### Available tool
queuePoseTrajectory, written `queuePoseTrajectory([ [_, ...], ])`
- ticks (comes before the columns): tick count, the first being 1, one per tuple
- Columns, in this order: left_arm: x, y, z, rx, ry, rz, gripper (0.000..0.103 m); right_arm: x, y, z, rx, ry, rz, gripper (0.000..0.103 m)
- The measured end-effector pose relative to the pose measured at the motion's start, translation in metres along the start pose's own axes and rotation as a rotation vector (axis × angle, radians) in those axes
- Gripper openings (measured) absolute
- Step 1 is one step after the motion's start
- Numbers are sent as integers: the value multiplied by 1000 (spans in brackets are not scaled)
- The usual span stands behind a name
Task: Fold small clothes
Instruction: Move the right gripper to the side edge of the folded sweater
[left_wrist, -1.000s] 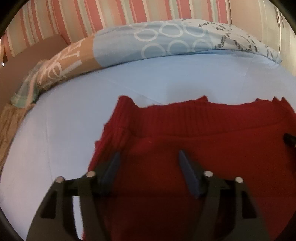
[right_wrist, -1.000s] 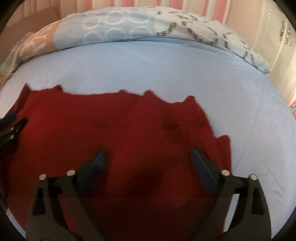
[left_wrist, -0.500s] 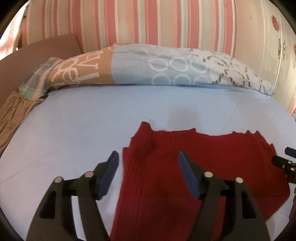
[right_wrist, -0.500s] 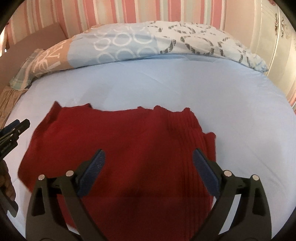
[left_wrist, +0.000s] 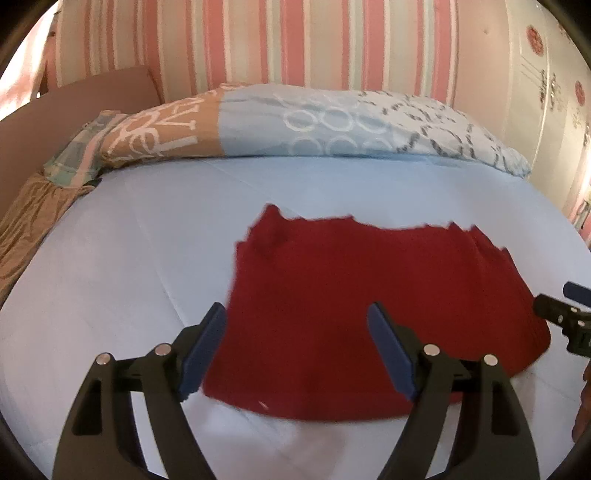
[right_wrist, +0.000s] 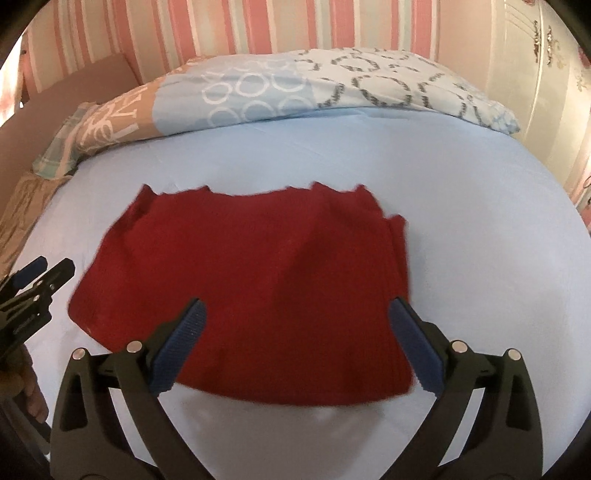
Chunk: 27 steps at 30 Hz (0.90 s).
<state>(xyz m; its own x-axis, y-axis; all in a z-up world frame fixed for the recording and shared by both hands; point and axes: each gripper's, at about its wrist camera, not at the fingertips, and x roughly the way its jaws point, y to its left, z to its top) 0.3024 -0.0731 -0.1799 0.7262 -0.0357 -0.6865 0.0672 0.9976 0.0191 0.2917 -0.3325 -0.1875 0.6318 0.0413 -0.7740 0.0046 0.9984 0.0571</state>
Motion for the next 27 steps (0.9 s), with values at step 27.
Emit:
queuePoseTrajectory([
  [27,65,-35,-3,36,38,32,79,102,-94,-5,191,162,136,58],
])
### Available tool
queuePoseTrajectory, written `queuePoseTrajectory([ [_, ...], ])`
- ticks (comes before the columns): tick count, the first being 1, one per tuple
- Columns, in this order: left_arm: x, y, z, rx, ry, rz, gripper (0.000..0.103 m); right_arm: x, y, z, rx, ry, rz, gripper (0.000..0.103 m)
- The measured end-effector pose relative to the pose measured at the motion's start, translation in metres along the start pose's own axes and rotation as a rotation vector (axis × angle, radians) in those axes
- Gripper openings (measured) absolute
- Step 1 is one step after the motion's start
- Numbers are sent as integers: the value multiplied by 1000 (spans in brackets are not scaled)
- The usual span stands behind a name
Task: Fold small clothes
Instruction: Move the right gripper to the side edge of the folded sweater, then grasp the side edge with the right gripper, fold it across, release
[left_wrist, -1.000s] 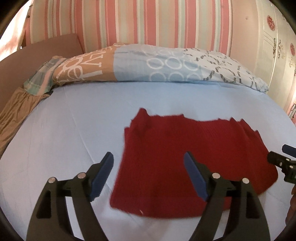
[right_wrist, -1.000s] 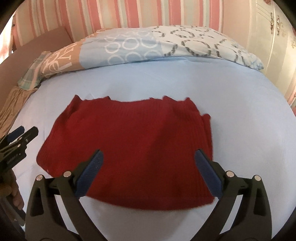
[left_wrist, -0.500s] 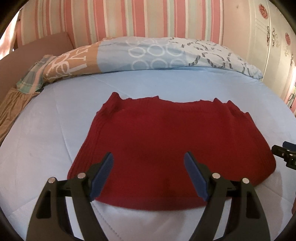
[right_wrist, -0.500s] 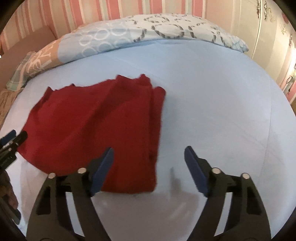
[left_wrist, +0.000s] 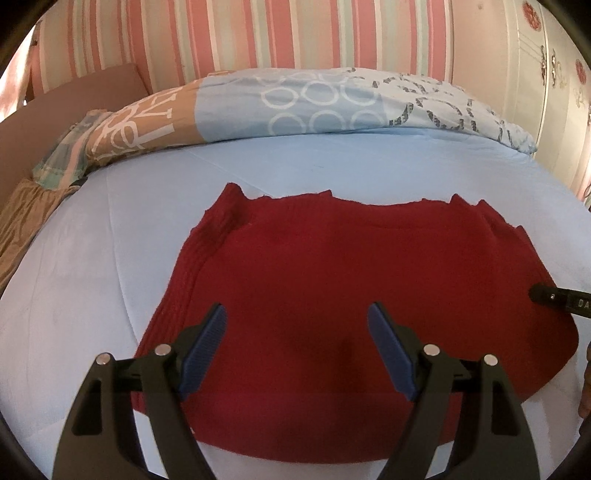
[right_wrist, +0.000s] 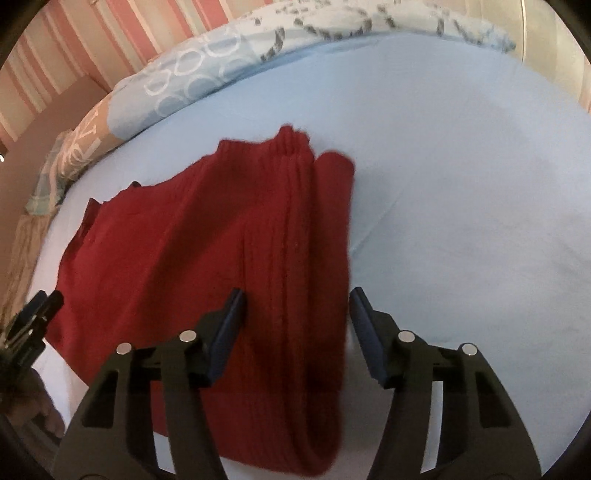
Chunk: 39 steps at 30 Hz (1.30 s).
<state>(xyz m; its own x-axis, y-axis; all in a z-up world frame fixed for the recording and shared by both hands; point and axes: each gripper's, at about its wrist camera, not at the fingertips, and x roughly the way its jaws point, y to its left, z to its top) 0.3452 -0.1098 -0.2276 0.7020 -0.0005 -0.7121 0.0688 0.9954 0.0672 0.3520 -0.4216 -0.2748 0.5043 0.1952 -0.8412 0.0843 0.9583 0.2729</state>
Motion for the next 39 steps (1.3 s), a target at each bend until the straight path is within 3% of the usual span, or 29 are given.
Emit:
queuePoseTrajectory([
  [4,5,7,-2,-12,9,7,79,7,-12,-2,84,21,94,51],
  [6,7,10,-4,-16,15,9,79,5,-14,-4,90,15,132,34],
  [11,7,12,-5,-16,15,11,79,-11,-10,-2,59,-11,116,20],
  [20,3,18,-6,-9,15,7,79,-44,0,-2,25,-73,30,17],
  [24,-3,16,-6,-10,5,-9,79,-70,-7,3,6,-108,-81,17],
  [26,-7,15,-6,-12,-1,-16,79,-81,-8,5,11,-121,-84,17],
  [32,-17,21,0,-36,-16,-30,79,-108,48,18,-61,-178,-4,17],
  [39,-30,64,8,-86,-43,-5,79,-109,143,20,-96,-217,112,17],
])
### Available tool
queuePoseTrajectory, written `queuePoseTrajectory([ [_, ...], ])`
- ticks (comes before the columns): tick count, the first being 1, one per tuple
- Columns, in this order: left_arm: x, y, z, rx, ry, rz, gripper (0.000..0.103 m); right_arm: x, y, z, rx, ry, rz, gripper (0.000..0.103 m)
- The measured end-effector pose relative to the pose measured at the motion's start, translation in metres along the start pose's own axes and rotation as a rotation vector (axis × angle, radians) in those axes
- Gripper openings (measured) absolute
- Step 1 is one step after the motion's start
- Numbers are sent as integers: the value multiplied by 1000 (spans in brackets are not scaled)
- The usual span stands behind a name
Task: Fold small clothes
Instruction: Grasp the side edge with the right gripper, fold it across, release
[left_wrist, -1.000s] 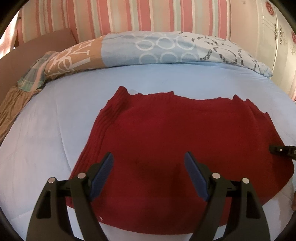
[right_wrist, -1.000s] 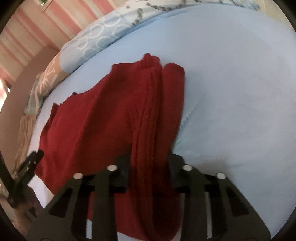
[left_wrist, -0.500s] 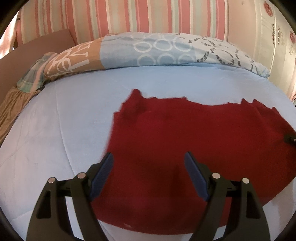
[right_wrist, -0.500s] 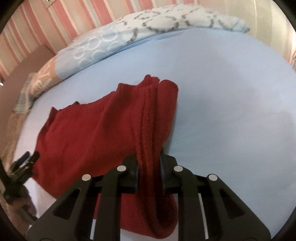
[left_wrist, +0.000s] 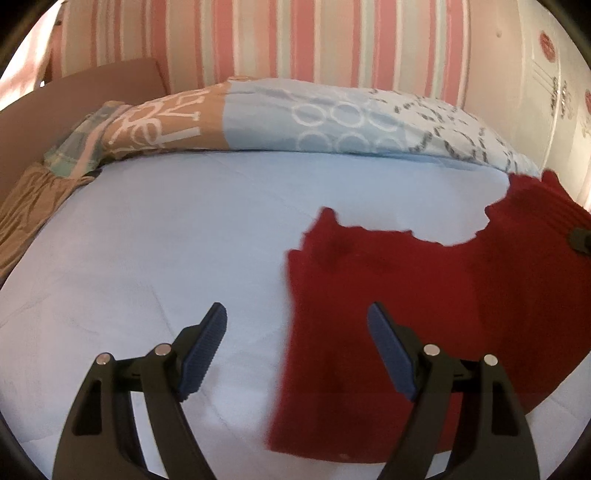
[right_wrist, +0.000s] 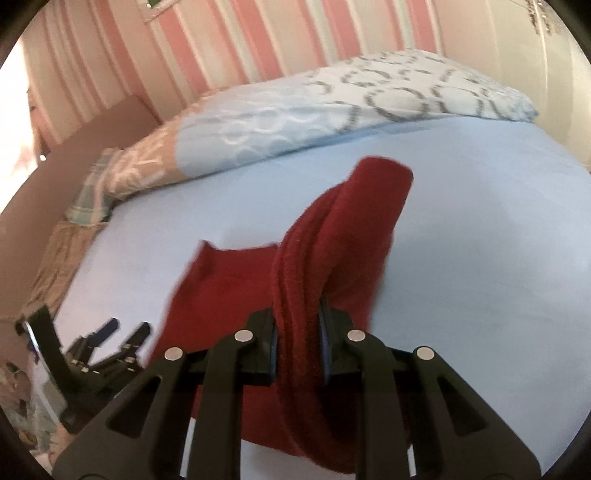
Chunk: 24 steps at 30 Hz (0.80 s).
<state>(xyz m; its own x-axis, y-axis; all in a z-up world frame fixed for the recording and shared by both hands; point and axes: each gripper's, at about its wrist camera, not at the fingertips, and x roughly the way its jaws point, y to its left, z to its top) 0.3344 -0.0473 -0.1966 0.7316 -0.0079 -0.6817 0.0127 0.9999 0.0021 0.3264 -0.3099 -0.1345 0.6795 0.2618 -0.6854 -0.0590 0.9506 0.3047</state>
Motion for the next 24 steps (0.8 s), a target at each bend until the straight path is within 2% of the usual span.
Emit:
queuePoseTrajectory([
  [5,-5,36,2,-40,-8,25,79,26,53,-2,-10,16,38,17],
  [9,-8,64,-1,-63,-7,44,79,67,92,-14,1,58,41,17],
  [14,-8,92,-7,-83,5,67,79,118,125,-38,-8,121,3,17],
  [20,-6,113,-9,-98,10,79,79,145,148,-63,-94,148,-67,17],
  [22,-7,116,-10,-97,12,77,79,148,155,-71,-149,146,-93,24],
  [23,-7,117,-11,-94,14,75,79,147,158,-72,-160,137,-78,38],
  [24,-8,117,-10,-93,16,71,79,143,160,-72,-158,132,-46,60],
])
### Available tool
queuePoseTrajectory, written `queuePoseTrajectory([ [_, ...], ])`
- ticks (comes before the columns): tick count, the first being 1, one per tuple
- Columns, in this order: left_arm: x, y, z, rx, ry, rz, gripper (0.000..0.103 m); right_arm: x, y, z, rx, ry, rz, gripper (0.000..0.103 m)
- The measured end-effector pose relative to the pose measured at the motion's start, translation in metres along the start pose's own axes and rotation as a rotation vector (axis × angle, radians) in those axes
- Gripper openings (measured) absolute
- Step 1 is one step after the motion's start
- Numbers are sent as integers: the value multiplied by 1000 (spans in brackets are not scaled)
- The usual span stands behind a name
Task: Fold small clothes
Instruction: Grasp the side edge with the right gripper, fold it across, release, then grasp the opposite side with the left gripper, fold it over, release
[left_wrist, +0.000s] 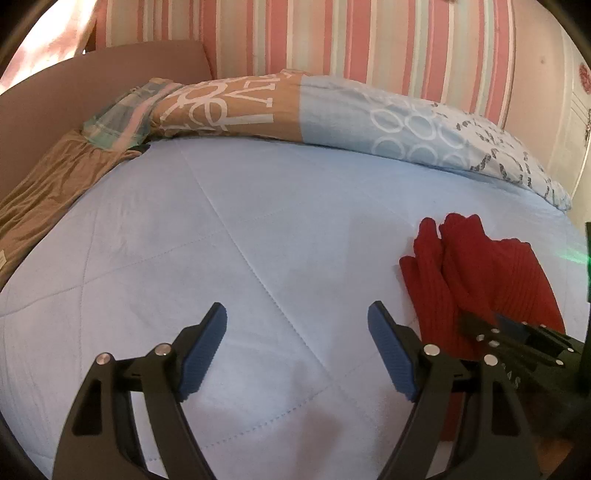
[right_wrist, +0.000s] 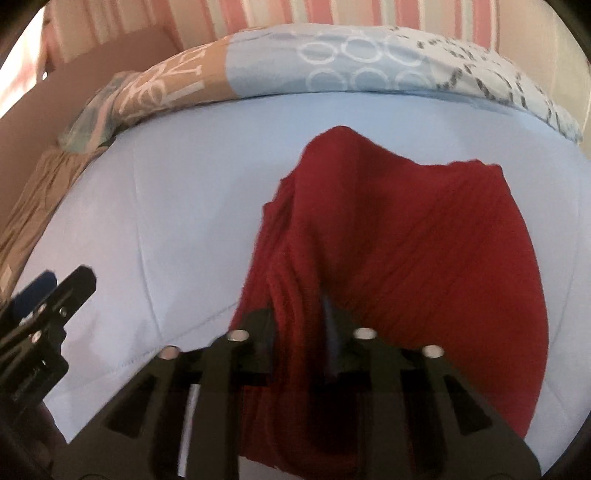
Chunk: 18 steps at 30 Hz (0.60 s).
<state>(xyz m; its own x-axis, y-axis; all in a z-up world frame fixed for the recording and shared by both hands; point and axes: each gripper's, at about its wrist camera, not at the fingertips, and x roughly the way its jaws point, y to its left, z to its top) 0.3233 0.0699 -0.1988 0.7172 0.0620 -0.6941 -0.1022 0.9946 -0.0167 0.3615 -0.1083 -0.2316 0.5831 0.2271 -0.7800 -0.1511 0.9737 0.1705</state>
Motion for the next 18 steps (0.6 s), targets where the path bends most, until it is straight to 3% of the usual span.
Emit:
queuePoseTrajectory([
  [1,-1,0,1,0,-1,-4,79,-6,1,-1,5,-12,33,67],
  [5,-6,-4,8,-5,-2,-52,79,-57,-15,4,43,-122,106,75],
  [9,-17,-30,18,20,-11,-157,81,-114,-66,6,76,-241,36,84],
  [12,-20,-63,21,68,-5,-220,81,-129,-102,5,103,-250,-7,84],
  [18,-9,-121,12,116,83,-312,81,-137,-149,-6,147,-230,-37,84],
])
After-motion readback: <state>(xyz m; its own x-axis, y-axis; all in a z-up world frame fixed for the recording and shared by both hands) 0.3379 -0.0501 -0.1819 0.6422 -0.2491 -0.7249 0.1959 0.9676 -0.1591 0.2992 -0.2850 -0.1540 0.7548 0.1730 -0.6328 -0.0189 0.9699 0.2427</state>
